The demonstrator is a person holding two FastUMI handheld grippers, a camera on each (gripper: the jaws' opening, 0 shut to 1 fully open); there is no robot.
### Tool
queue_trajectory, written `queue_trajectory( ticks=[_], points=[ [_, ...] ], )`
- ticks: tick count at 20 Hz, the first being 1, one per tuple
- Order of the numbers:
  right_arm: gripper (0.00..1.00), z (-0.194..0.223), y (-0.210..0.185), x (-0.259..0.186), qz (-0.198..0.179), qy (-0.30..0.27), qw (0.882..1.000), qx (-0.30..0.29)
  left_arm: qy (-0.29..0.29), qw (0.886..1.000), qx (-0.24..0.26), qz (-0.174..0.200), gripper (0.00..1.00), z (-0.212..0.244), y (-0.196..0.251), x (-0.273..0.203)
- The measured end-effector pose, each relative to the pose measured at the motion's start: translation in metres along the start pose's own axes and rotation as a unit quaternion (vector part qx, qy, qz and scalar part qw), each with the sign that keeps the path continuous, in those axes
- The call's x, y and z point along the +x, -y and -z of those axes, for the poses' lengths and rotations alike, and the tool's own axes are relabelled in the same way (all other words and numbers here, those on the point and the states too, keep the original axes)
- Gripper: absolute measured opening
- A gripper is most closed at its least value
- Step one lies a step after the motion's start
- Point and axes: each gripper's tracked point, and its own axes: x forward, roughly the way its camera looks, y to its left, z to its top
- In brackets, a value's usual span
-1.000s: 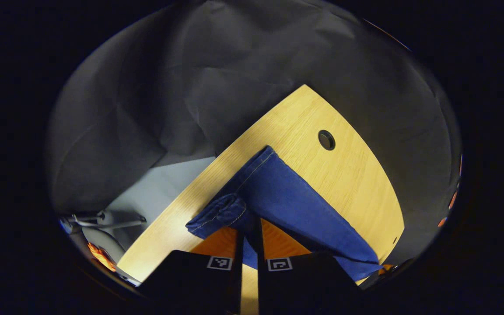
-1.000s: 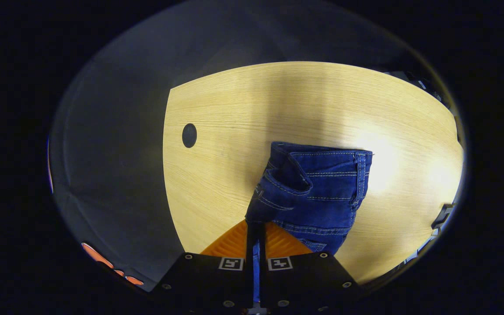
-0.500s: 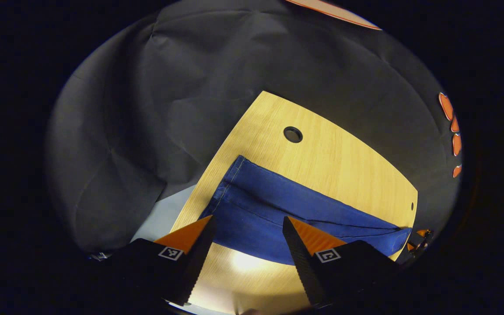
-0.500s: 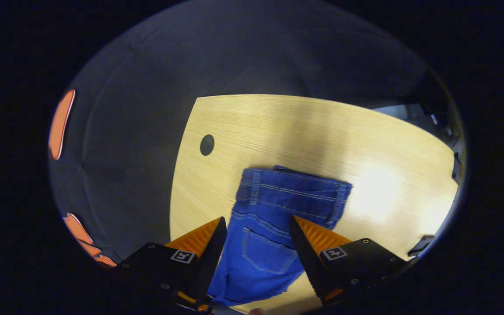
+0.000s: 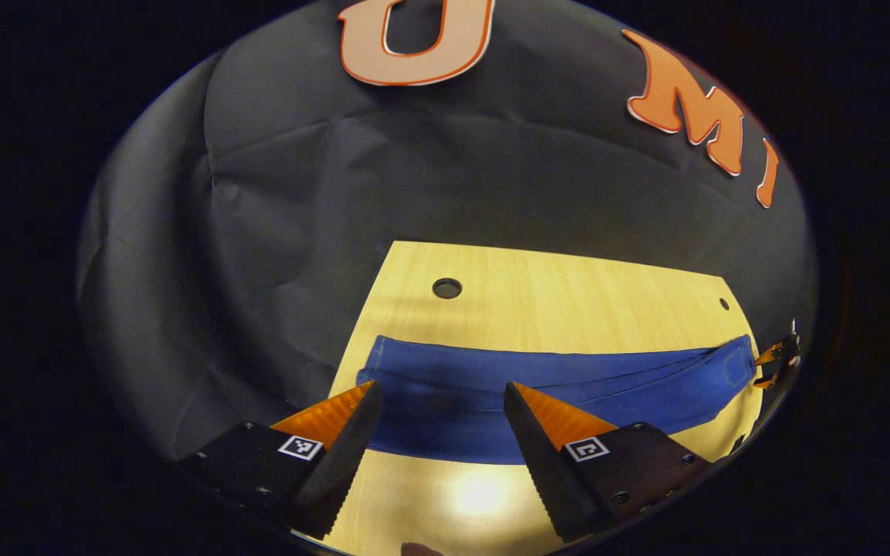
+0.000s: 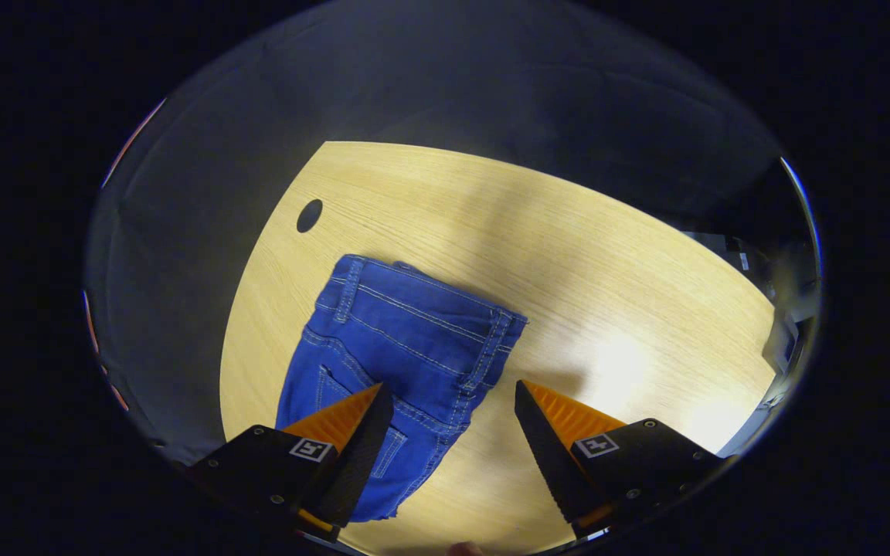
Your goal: Grasp the waist and the cuffs of the jeans and fold them to make the two legs overlap; first hold the waist and fold one-third of the jeans toward the cuffs, then hold the cuffs and fold the remaining one-third in the same direction to finish folding.
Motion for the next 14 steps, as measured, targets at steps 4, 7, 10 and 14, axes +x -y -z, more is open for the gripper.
queue_trajectory(
  ticks=[4, 7, 10, 14],
  points=[
    [0.98, -0.018, -0.011, 0.014, -0.022, 0.021, 0.999, 0.024, 0.042, 0.999, 0.005, 0.009, 0.97, -0.007, -0.001, -0.005],
    [0.95, -0.023, -0.012, 0.018, -0.016, 0.038, 0.999, 0.024, 0.083, 0.996, -0.001, 0.03, 0.98, -0.006, 0.001, -0.005],
    [0.78, -0.026, -0.005, 0.021, 0.001, 0.07, 0.998, -0.004, 0.113, 0.992, 0.042, 0.02, 0.98, -0.007, 0.004, -0.01],
    [0.37, -0.024, -0.007, 0.021, -0.002, 0.067, 0.998, -0.006, 0.028, 0.996, 0.072, 0.036, 0.97, 0.022, 0.01, -0.018]
  ],
)
